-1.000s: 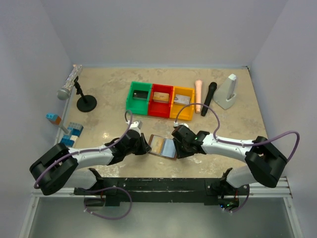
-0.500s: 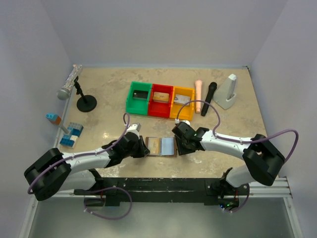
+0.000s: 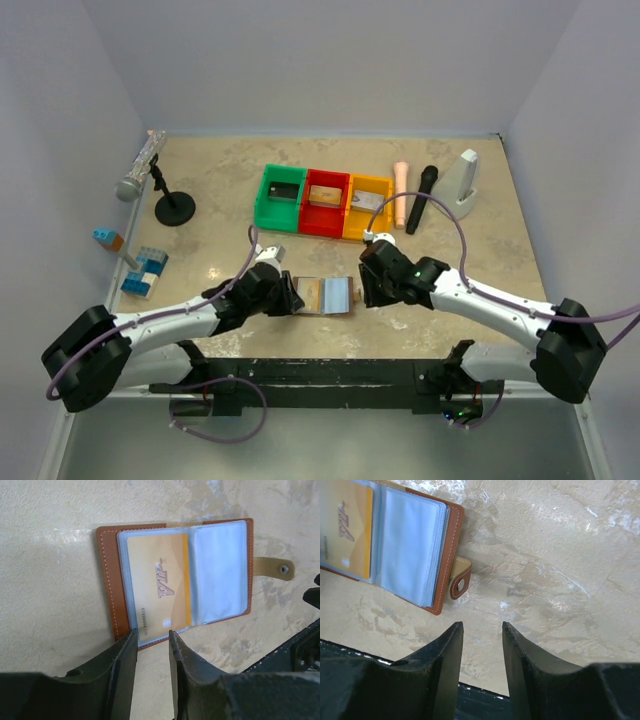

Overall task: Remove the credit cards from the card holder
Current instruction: Remove the credit card from the card holder.

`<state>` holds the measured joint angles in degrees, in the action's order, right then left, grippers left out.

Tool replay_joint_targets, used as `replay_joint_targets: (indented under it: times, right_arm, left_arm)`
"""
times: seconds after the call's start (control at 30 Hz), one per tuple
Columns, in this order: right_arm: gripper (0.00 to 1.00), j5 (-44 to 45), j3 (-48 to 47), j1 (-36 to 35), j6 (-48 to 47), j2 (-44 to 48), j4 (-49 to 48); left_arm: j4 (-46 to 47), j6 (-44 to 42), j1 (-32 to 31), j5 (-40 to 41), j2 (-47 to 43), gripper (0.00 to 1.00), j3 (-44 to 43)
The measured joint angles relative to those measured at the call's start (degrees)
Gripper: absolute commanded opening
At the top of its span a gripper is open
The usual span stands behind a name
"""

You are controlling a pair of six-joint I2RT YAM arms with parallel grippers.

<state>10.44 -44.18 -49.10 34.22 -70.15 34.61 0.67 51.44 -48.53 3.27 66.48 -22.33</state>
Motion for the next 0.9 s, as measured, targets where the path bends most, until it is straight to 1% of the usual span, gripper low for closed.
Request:
replay_joint_targets:
  times: [0.17, 0.27, 0.33, 0.4, 0.5, 0.53, 0.6, 0.63, 0.73, 0.77, 0.8, 0.83, 0.87, 0.9]
  right_arm:
    - [0.40, 0.63, -2.38, -0.35, -0.90, 2.86, 2.05]
    - [0.38, 1.09, -4.09, -1.31, -2.08, 4.13, 2.01]
    - [0.39, 1.01, -4.76, -2.03, -3.08, 4.96, 1.49]
    - [0.41, 0.26, -4.81, -2.69, -4.13, 5.53, -0.22]
    - [0.43, -3.76, -4.46, -3.23, -4.70, 5.84, -6.43]
    - [0.42, -5.51, -3.61, -3.34, -4.42, 5.95, -9.99]
    - [0.35, -9.22, -1.73, -3.34, -3.45, 5.68, -16.00]
    - [0.31, -11.04, -1.46, -3.32, -2.80, 4.92, -17.64]
    - [0.24, -15.67, -1.90, -3.13, -1.05, 0.44, -21.42]
    - [0.25, -16.85, -1.88, -3.06, -0.31, -1.27, -22.93]
    - [0.30, -18.03, -1.57, -2.97, 0.57, -2.75, -24.70]
    - [0.38, -19.17, -0.79, -2.84, 1.49, -3.87, -26.93]
    - [0.44, -20.33, 0.37, -2.60, 2.56, -4.68, -29.33]
    - [0.46, -21.40, 1.70, -2.32, 3.56, -5.35, -31.82]
  left_arm:
    - [-1.64, -0.15, 0.00, -0.20, -2.93, 0.40, -1.84]
    - [-2.93, -0.35, -0.02, -0.22, -4.35, 0.40, -3.08]
    - [-3.39, -0.68, -0.02, -0.17, -5.31, 0.40, -3.43]
    - [-3.85, -1.07, -0.02, 0.09, -6.64, 0.40, -3.48]
    - [-4.31, -1.49, -0.02, 0.68, -8.48, 0.38, -3.48]
    - [-4.22, -1.60, 0.00, 1.01, -9.01, 0.37, -3.39]
    - [-3.69, -1.75, 0.00, 1.51, -10.12, 0.34, -2.82]
    - [-2.80, -1.79, -0.02, 1.73, -10.75, 0.32, -2.16]
    - [-1.27, -2.40, 0.00, 2.19, -11.45, 0.23, -0.87]
    - [-0.92, -2.60, 0.00, 2.38, -11.30, 0.20, -0.63]
    - [-0.72, -2.78, 0.00, 2.56, -11.04, 0.17, -0.55]
    - [-0.44, -2.95, 0.00, 2.69, -10.56, 0.15, -0.55]
    - [-0.02, -3.02, 0.00, 2.89, -9.92, 0.14, -0.55]
    - [0.28, -3.02, 0.00, 3.10, -9.22, 0.13, -0.55]
